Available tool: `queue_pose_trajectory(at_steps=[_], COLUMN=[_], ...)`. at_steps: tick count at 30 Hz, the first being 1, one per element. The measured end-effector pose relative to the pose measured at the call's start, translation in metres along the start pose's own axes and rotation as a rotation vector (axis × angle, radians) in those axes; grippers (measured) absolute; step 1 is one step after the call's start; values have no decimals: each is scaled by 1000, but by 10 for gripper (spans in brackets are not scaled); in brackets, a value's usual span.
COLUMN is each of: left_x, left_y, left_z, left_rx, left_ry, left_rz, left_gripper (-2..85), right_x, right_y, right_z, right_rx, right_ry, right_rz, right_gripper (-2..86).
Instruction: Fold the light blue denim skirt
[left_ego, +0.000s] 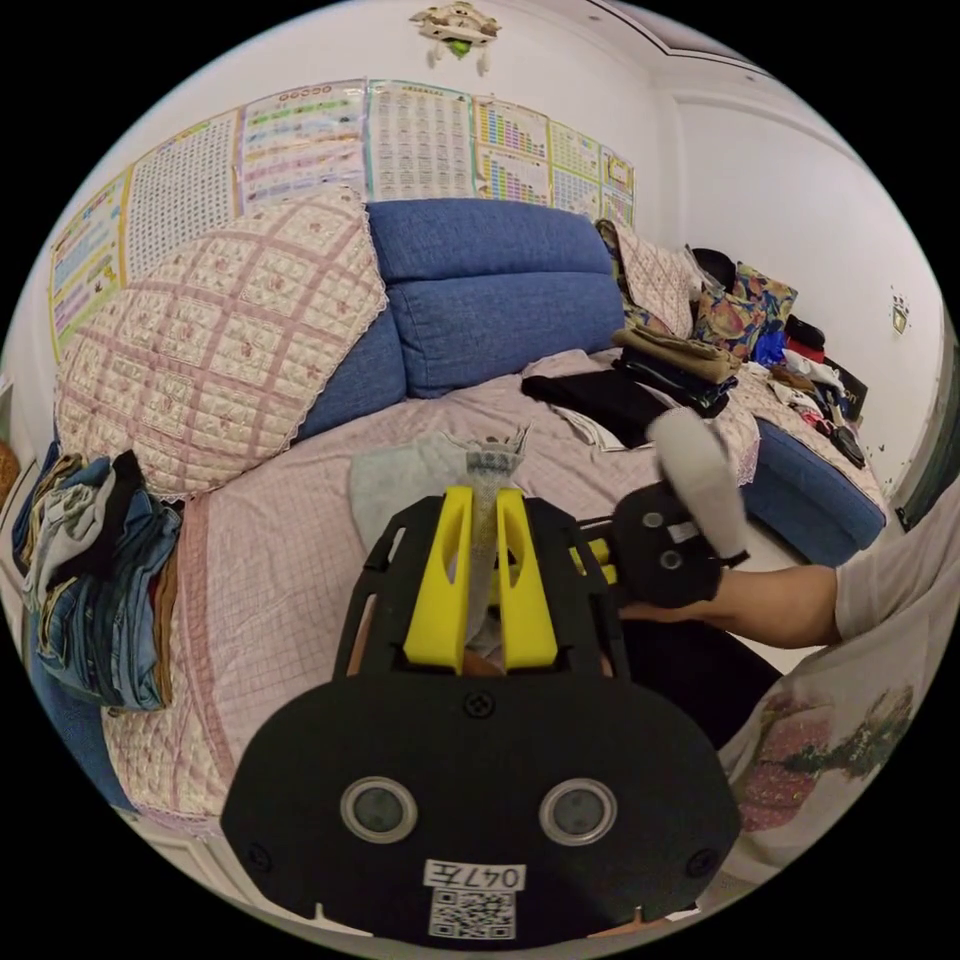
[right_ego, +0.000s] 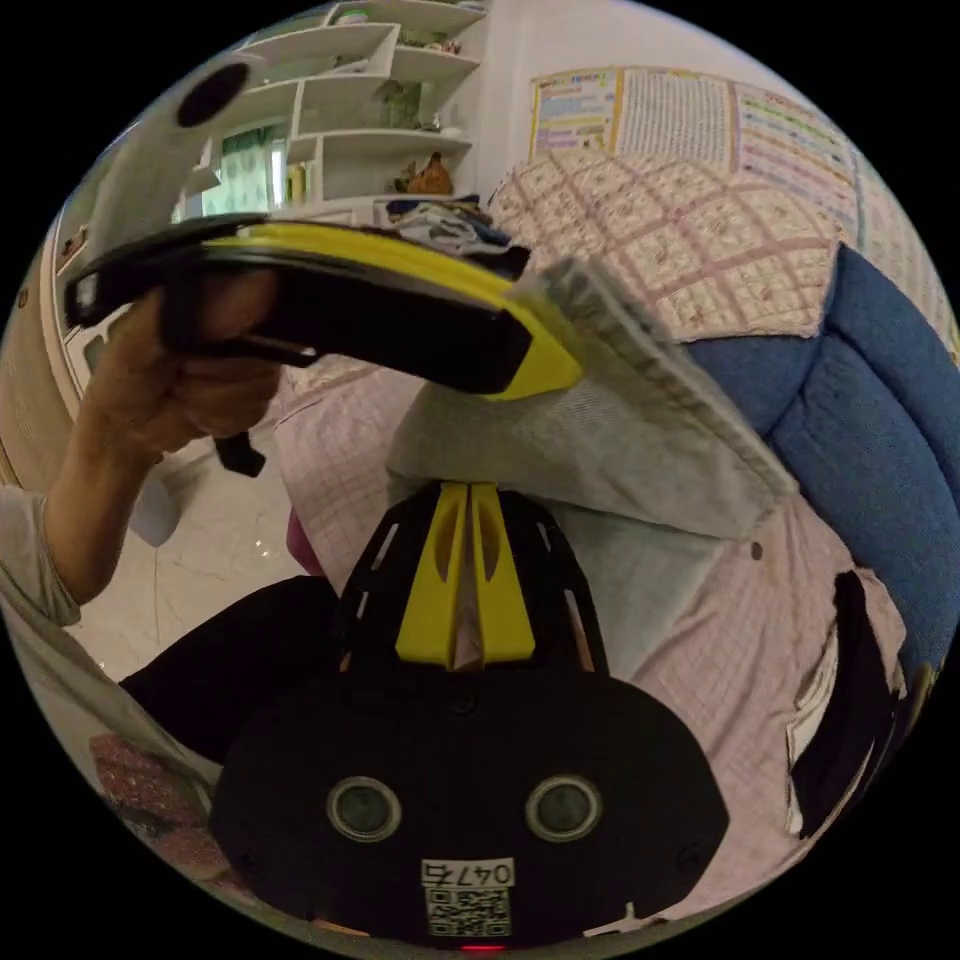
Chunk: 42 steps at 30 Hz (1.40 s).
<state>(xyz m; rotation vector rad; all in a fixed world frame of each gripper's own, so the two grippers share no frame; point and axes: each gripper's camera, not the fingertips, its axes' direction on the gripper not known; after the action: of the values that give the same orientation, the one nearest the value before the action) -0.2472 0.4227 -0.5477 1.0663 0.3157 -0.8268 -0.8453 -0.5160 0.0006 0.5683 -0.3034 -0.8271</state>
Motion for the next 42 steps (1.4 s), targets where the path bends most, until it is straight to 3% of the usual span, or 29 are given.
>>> queue_pose_trajectory(at_steps=[4, 10, 18, 24, 27, 29, 32, 36, 38, 40, 42], left_x=[-16, -40, -51, -56, -47, -32, -7, 38, 61, 71, 71], left_y=[0, 1, -5, 0, 4, 10, 23, 51, 67, 77, 84], left_z=[-5, -27, -39, -44, -44, -37, -27, -12, -5, 4, 12], left_rx=[-24, 27, 10, -3, -19, -50, -93, -165, -139, -161, -198], left_ry=[-7, 46, 56, 97, 130, 146, 121, -24, -115, -175, -168], left_rz=[-10, -57, -52, -57, -13, 41, 114, 274, 325, 385, 396], left_gripper=[23, 20, 22, 27, 32, 35, 38, 43, 47, 50, 55], right_x=[-27, -57, -100, -113, -137, -172, -200, -170, -127, -89, -51], right_y=[-30, -32, -57, -54, -40, -15, 32, 88, 114, 130, 146], right_z=[15, -53, -27, -32, -39, -45, -73, -128, -139, -139, -147], right_rx=[-73, 104, -31, -27, -2, 29, 144, 317, 255, 277, 325], right_ry=[-54, 22, 37, 27, 151, 343, 471, 473, 340, 412, 328], right_rz=[-97, -128, -208, -244, -339, -529, -681, -444, -341, -158, -104], right_gripper=[-2, -5, -5, -5, -5, -5, -5, -6, -6, -5, -3])
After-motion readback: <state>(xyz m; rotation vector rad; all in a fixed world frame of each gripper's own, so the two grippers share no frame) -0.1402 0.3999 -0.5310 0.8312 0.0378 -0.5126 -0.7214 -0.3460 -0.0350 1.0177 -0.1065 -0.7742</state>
